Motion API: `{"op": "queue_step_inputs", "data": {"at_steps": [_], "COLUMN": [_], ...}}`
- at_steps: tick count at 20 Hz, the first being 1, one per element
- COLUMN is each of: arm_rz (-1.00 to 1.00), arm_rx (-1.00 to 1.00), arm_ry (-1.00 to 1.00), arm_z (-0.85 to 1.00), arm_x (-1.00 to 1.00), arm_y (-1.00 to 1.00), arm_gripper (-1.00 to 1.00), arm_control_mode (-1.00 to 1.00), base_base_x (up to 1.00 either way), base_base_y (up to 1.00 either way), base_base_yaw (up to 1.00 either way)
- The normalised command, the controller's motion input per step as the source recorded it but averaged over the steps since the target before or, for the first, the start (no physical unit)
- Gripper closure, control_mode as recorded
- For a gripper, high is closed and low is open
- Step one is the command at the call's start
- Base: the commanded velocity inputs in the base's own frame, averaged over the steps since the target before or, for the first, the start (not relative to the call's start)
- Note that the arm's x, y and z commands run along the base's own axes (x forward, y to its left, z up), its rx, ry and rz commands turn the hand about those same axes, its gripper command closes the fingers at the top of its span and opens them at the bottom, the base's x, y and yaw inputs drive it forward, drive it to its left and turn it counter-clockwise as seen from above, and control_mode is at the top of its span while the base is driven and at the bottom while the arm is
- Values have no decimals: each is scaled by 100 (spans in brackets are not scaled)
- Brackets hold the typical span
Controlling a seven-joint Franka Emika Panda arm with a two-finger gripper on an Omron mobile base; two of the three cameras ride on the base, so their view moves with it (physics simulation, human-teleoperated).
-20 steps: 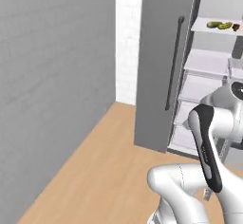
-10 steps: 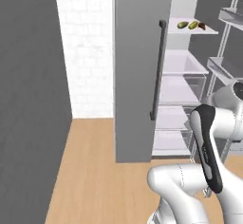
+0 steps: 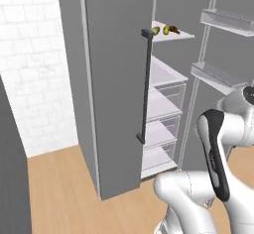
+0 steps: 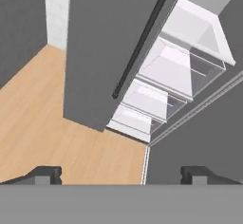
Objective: Place one cucumber and one chicken drumstick in each tupperware on the nearby counter, to pack two identical lunches.
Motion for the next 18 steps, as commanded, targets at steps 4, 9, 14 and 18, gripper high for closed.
{"op": "queue_step_inputs", "data": {"at_steps": [4, 9, 14, 18], "arm_rz": [0, 0, 0, 0], "arm_rx": [0, 0, 0, 0], "arm_ry": [0, 0, 0, 0], "arm_z": [0, 0, 0, 0], "arm_x": [0, 0, 0, 0], "arm_y": [0, 0, 0, 0], "arm_gripper": [-100, -100, -100, -100], "arm_control_mode": [100, 100, 100, 100], "base_base_x": [5, 76, 98, 77], "base_base_y": [0, 1, 18, -50], "base_base_yaw": [0, -3, -5, -6]}}
